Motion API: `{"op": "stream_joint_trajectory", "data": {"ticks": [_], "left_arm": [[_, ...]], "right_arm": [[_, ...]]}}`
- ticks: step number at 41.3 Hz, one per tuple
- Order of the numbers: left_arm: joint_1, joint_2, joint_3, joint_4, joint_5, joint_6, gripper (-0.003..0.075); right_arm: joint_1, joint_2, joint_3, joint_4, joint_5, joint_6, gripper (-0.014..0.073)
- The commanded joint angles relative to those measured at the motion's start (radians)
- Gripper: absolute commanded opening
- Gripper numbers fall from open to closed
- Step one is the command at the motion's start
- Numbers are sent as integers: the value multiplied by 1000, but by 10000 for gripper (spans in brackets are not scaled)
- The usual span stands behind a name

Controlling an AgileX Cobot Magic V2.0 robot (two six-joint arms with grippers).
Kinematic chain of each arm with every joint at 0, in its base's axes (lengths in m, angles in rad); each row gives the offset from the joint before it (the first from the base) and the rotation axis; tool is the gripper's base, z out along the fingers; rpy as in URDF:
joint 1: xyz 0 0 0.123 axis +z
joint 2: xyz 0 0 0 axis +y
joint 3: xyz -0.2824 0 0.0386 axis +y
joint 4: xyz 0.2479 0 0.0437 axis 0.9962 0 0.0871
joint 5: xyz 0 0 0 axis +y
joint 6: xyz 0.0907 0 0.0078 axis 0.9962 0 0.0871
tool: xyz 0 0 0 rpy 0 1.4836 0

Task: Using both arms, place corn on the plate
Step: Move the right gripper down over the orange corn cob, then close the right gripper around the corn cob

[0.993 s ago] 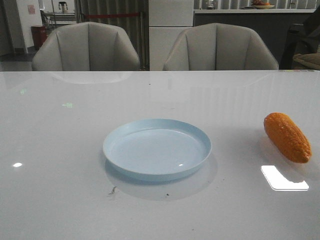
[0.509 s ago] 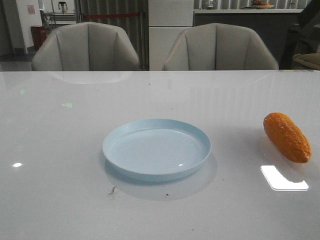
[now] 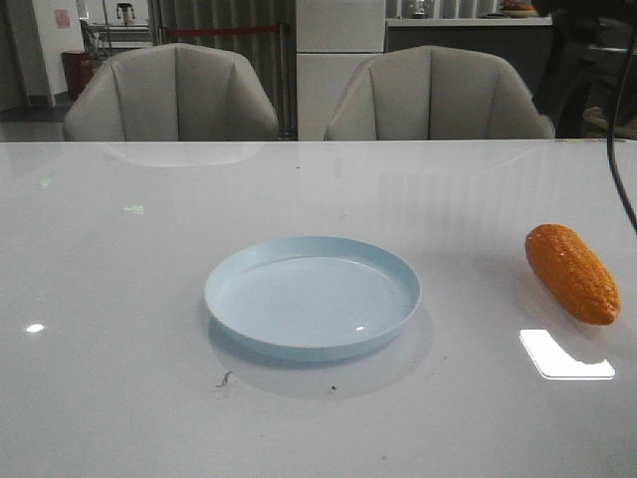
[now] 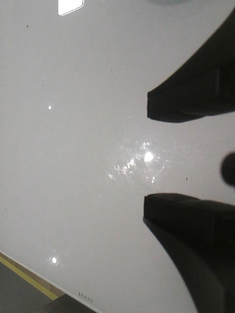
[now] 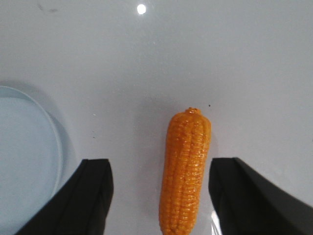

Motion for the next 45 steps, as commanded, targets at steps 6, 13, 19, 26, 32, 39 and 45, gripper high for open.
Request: {"op": "stream_joint_trajectory", "data": {"ticks": [6, 13, 19, 26, 32, 39, 45], "left_arm": [[2, -11, -28, -7, -70, -5, 403], [2, -11, -28, -7, -70, -5, 403], [2, -11, -28, -7, -70, -5, 403], [2, -11, -28, -7, -70, -5, 403], [2, -11, -28, -7, -70, -5, 403], [2, -11, -28, -7, -70, -5, 403], [2, -11, -28, -7, -70, -5, 403]], "right_arm": [[-1, 99, -80, -35, 25, 31, 531], [-1, 145, -80, -123, 31, 97, 517], [-1, 169, -80, -140, 44, 99, 518], [-1, 197, -80, -141, 36, 99, 518], [-1, 213, -80, -141, 13, 99, 518], [-1, 243, -80, -141, 9, 99, 518], [-1, 270, -80, -125, 13, 99, 518]]}}
